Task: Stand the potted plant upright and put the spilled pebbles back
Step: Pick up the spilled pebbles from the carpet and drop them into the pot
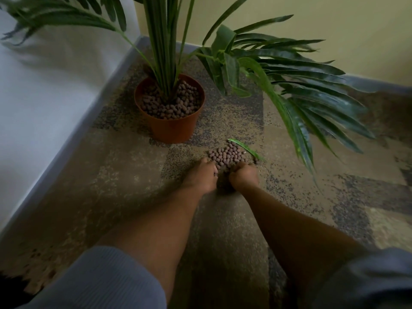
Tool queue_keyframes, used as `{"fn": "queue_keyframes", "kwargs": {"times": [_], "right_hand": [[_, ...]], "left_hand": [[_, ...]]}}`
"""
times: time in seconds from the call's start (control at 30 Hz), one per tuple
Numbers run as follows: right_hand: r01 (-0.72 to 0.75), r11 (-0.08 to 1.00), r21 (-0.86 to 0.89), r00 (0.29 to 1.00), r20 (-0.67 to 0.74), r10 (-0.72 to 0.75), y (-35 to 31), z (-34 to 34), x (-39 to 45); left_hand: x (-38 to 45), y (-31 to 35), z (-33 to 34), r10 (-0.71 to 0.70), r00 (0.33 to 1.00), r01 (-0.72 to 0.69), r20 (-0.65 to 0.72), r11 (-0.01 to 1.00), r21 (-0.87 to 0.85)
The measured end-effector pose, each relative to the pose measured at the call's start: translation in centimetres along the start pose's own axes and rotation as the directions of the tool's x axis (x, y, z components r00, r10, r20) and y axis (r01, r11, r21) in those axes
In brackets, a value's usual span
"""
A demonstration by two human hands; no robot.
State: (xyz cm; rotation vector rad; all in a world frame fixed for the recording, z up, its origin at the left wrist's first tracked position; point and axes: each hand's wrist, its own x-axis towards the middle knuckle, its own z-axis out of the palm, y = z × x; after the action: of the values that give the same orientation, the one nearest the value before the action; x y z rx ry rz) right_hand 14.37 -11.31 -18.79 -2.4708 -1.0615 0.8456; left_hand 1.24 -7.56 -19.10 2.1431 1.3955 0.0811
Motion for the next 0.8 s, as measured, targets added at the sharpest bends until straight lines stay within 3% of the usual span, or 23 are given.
{"fn": "queue_keyframes", "kwargs": {"times": [0.17,0.33,0.57,0.63,0.7,0.73,0.77,0.8], "right_hand": [[0.083,0.982,-0.167,0.995,-0.043,-0.091,-0.3,0.5,-0.4],[0.067,0.986,-0.155,0.998,0.014,-0.066,-0.5,0.3,-0.5],[0.156,0.946,-0.284,0.986,0.108,-0.131,-0.3,-0.1,-0.8],[0.158,0.947,-0.280,0.983,0.134,-0.125,-0.3,-0.2,-1.0],[0.094,0.984,-0.150,0.983,0.172,-0.067,-0.4,-0.3,-1.3],[-0.007,0.999,0.043,0.977,0.213,-0.003,-0.5,-0.3,-1.6],[-0.164,0.941,0.295,0.954,0.290,0.075,-0.8,-0.4,-1.9],[-0.322,0.795,0.514,0.914,0.389,0.118,-1.2,-0.4,-2.2]], "left_hand": [[0.1,0.4,-0.6,-0.072,0.997,0.073,0.038,0.997,-0.025],[-0.5,-0.6,-0.7,-0.181,0.981,0.193,0.070,0.943,-0.270],[-1.2,-2.2,-1.0,-0.339,0.918,0.384,0.205,0.632,-0.673],[-1.7,-2.3,-1.2,-0.355,0.902,0.405,0.247,0.495,-0.768],[-2.3,-2.3,-1.6,-0.359,0.869,0.436,0.341,0.225,-0.871],[-2.6,-2.3,-2.0,-0.340,0.850,0.445,0.403,0.055,-0.894],[-3.0,-2.3,-2.4,-0.310,0.837,0.443,0.450,-0.098,-0.891],[-3.3,-2.5,-2.7,-0.285,0.832,0.432,0.477,-0.208,-0.878]]}}
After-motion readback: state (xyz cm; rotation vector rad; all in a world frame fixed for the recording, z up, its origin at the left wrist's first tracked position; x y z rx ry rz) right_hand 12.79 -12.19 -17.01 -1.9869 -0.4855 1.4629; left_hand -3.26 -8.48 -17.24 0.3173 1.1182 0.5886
